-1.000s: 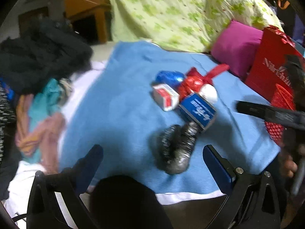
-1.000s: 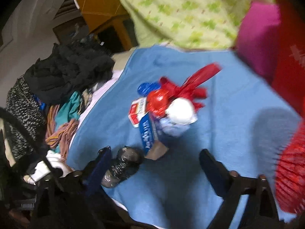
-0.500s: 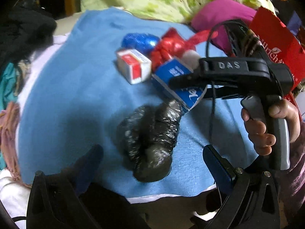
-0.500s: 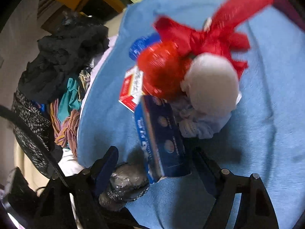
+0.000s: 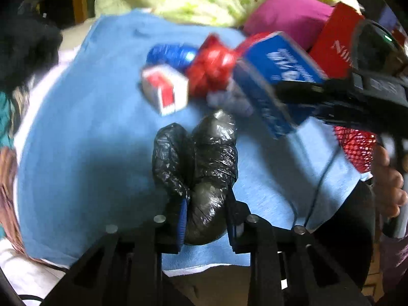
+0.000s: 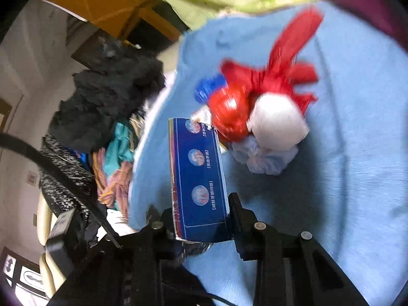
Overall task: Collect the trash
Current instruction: 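Grasp the black plastic bag with the left tool while the right tool grasps the blue medicine box, then carry both items over the red mesh basket and open both tools, then move both open tools back over the remaining items on the towel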
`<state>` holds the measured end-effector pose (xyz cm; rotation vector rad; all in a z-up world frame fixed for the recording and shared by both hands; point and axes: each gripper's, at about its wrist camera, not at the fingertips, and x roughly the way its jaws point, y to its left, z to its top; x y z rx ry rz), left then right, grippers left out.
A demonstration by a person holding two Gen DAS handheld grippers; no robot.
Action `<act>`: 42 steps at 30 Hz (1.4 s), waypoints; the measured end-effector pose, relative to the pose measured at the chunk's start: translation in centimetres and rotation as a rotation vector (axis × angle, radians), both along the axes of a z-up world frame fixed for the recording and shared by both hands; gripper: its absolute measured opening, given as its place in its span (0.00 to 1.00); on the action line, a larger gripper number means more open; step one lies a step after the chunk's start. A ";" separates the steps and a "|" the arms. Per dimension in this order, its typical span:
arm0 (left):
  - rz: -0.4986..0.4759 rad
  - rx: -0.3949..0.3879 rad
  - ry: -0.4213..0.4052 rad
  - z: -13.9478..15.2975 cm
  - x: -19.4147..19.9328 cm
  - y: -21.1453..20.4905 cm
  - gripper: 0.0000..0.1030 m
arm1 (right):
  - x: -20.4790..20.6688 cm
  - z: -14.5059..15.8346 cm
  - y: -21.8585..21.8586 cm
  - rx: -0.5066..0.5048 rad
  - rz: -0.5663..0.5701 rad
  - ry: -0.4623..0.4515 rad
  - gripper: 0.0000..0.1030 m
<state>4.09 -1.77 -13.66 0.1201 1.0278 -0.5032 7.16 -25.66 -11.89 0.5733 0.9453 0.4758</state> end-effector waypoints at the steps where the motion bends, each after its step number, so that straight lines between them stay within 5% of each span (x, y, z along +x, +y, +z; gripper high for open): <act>1: -0.020 -0.007 -0.025 1.3 -0.4 -0.6 0.26 | -1.2 1.3 -0.9 0.001 -0.013 -0.034 0.33; 9: -0.300 -0.040 -0.207 11.7 -2.9 -12.2 0.26 | -13.7 11.7 -13.7 -0.035 -0.280 -0.273 0.33; 14: -0.459 -0.093 -0.261 15.3 -5.2 -22.8 0.27 | -19.2 13.0 -21.1 -0.085 -0.458 -0.278 0.34; 19: -0.536 -0.123 -0.229 15.4 -6.1 -30.9 0.29 | -22.2 10.3 -26.0 -0.057 -0.584 -0.210 0.35; 22: -0.541 -0.088 -0.238 14.5 -6.5 -33.9 0.51 | -22.2 8.7 -28.0 -0.040 -0.622 -0.174 0.36; 23: -0.529 -0.073 -0.244 14.1 -6.4 -34.4 0.67 | -22.1 8.1 -28.7 -0.044 -0.635 -0.162 0.37; 26: -0.502 -0.050 -0.271 13.6 -6.4 -34.1 0.70 | -22.6 6.5 -29.6 -0.051 -0.673 -0.150 0.65; 38: -0.219 0.122 -0.583 15.4 -7.7 -21.9 0.77 | -21.3 12.6 -22.0 -0.088 -0.547 -0.405 0.65; 42: -0.127 0.159 -0.612 16.1 -7.3 -17.5 0.78 | -18.7 14.2 -17.2 -0.077 -0.456 -0.435 0.65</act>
